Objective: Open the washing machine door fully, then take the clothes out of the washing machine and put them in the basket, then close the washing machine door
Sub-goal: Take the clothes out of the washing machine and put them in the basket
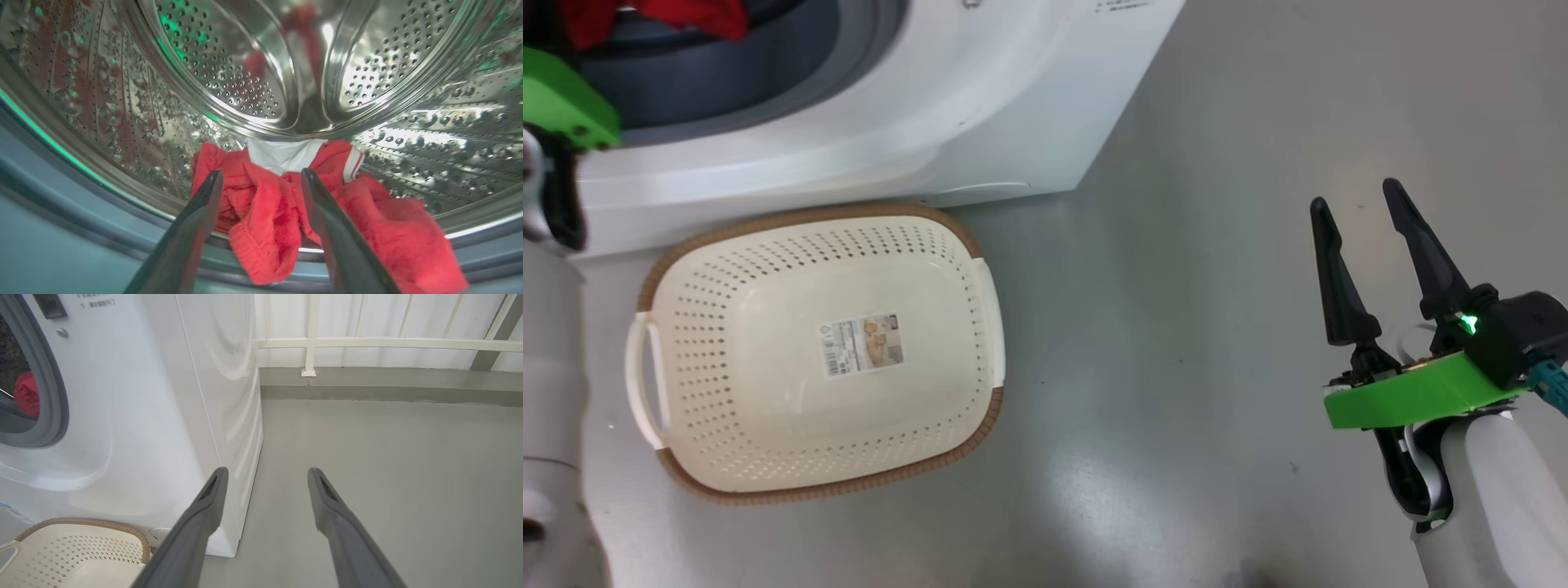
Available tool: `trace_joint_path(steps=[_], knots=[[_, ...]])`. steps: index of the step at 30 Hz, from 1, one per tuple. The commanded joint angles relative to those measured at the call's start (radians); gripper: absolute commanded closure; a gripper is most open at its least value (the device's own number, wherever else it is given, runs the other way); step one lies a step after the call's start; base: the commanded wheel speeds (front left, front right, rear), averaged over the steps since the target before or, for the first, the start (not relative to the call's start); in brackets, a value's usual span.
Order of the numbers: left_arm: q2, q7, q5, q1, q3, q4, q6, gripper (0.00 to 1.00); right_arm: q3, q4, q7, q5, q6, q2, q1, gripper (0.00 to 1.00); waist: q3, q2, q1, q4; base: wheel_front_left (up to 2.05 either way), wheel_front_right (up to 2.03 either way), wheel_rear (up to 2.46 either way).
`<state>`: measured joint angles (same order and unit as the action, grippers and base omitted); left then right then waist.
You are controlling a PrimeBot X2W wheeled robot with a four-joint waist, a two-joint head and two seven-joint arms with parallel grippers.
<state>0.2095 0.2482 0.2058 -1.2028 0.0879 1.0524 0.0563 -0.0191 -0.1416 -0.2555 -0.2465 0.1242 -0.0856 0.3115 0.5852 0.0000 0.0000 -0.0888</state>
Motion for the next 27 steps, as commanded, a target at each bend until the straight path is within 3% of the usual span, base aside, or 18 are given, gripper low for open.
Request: trace_joint_path(steps=[1, 17, 19, 21, 22, 27], knots=[[0.066, -0.010, -0.004, -0.028, 0.014, 0.010, -0.019, 0.00, -0.029, 0.031, -0.006, -0.017, 0.007, 0.000, 0.005, 0.00, 0.020, 0.0000, 0.0000, -0.019, 0.00, 0.00, 0.00], [0.147, -0.164, -0.056, -0.137, -0.063, 0.198, -0.042, 0.02, -0.051, 0.050, -0.006, -0.055, 0.007, 0.002, 0.024, 0.00, 0.054, 0.0000, 0.0000, -0.045, 0.00, 0.00, 0.00], [0.147, -0.188, -0.057, -0.138, -0.070, 0.206, -0.039, 0.56, -0.050, 0.049, -0.006, -0.056, 0.007, 0.003, 0.025, 0.00, 0.055, 0.0000, 0.0000, -0.046, 0.00, 0.00, 0.00], [0.146, -0.208, -0.053, -0.139, -0.073, 0.212, -0.029, 0.95, -0.049, 0.048, -0.006, -0.058, 0.007, 0.005, 0.024, 0.00, 0.056, 0.0000, 0.0000, -0.046, 0.00, 0.00, 0.00], [0.145, -0.217, -0.053, -0.137, -0.076, 0.214, -0.025, 1.00, -0.047, 0.047, -0.006, -0.058, 0.007, 0.005, 0.024, 0.00, 0.055, 0.0000, 0.0000, -0.046, 0.00, 0.00, 0.00], [0.142, -0.259, -0.045, -0.129, -0.085, 0.223, -0.011, 1.00, -0.046, 0.043, -0.006, -0.059, 0.007, 0.009, 0.024, 0.00, 0.050, 0.0000, 0.0000, -0.048, 0.00, 0.00, 0.00]])
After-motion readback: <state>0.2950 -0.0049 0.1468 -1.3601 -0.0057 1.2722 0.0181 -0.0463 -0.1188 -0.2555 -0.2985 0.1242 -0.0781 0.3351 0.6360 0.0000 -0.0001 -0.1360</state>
